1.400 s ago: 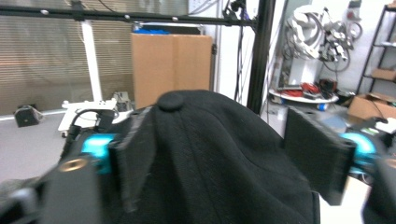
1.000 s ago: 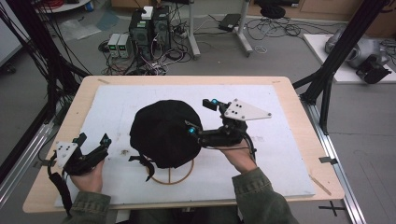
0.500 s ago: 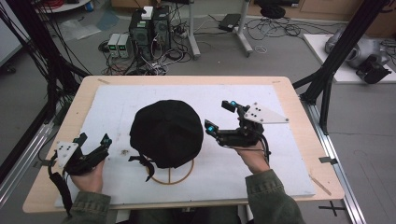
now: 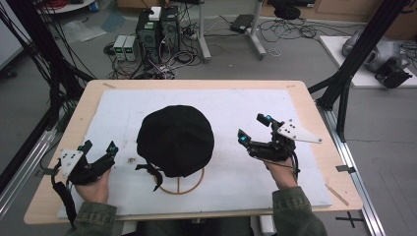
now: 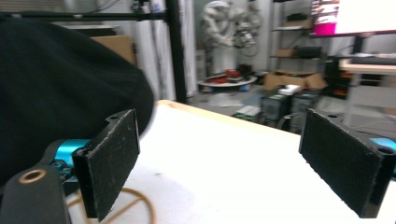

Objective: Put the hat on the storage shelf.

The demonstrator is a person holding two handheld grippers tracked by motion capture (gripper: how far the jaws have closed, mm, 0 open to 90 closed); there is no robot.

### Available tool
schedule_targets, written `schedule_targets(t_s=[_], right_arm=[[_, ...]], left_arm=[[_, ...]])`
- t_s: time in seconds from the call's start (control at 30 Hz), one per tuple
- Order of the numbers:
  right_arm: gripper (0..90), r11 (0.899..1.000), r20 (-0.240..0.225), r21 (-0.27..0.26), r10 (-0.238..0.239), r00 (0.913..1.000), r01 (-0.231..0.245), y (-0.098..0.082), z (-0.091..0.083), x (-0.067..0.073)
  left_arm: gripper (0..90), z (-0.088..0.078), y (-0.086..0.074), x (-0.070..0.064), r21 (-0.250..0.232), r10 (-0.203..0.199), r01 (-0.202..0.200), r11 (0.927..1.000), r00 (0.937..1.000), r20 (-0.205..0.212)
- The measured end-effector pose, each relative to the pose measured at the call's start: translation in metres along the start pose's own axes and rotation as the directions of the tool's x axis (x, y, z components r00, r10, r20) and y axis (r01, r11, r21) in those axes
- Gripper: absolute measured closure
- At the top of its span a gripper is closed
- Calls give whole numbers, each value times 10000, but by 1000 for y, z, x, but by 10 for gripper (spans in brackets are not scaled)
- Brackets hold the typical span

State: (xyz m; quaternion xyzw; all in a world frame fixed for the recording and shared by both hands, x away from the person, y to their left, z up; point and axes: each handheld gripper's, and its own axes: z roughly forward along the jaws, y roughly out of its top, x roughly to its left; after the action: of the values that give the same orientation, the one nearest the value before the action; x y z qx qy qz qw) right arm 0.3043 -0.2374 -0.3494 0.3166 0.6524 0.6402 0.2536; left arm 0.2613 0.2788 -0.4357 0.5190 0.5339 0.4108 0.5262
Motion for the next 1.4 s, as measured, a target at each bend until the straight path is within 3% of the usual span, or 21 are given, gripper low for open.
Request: schedule_targets(t_s=[0.17,0.27,0.43,0.57,0.67,0.73,1.17,1.2,1.23,1.4], right_arm=[[120,9999,1024,139,-89,9947,75,-9,-8,-13],[120,9998,1726,207,-112,9849,77,-15,-14,-20],[119,10000,2850,-34,32,9585,-24,-24,-25,-30],[119,9993,3533,-352,272,9351,-158,-32,-33,-37],[120,9995,3962,-295,233,9179,-126,-40,-37,-42],[120,9995,4127,-271,275,9104,-179,-45,-40,-45],[119,9993,5471,356,-138,8370,-69,-81,-45,-61],[119,9991,5485,356,14,8361,-250,-83,-44,-61],[119,9988,5539,432,-65,8325,-209,-84,-44,-62],[119,9997,5557,214,-33,8314,-103,-82,-45,-60]], left_arm=[[186,0,0,0,-1,15,-15,10000,10000,-13],[186,0,0,0,-33,19,-19,10000,10000,-42],[186,-1,0,0,-56,-6,6,10000,10000,-41],[186,-1,0,1,-54,30,-30,10000,10000,-25],[186,-1,0,2,-30,64,-64,10000,10000,-65],[186,-1,0,2,-34,58,-58,10000,9999,-82],[178,0,-3,2,-89,245,-248,9997,9992,-317],[178,0,-3,2,-113,210,-214,9997,9993,-305],[178,-1,-3,2,-120,205,-208,9997,9993,-317],[178,-1,-2,2,-136,207,-212,9997,9993,-314]])
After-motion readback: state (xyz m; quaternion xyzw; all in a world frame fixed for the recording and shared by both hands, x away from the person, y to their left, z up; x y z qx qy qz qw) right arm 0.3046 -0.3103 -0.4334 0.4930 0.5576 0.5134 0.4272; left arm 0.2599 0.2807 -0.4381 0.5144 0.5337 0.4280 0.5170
